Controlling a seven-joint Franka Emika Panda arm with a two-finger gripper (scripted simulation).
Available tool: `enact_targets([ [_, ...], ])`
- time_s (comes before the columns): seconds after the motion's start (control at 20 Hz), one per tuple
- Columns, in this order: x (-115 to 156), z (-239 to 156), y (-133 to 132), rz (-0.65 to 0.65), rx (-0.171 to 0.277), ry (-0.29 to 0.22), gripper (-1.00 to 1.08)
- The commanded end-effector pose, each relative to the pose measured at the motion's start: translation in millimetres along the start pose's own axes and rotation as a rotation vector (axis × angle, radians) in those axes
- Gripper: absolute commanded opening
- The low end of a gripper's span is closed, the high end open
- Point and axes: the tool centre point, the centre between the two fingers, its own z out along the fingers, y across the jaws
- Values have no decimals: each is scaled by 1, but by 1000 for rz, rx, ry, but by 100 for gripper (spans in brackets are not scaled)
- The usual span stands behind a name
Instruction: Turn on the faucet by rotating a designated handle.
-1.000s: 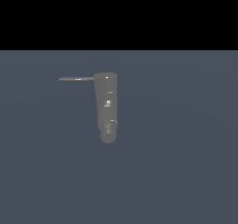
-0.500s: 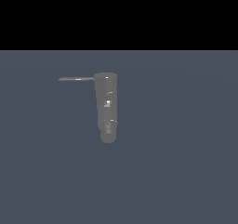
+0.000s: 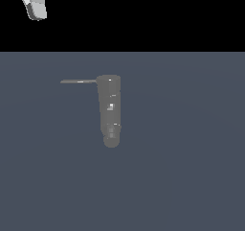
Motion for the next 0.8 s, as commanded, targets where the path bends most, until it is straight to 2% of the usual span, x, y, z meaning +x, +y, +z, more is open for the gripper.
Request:
enact_targets([
  [0.0,3,10,-13,50,2,-1,-100],
  [0.75,34,62,-78,322,6,-4,-100],
])
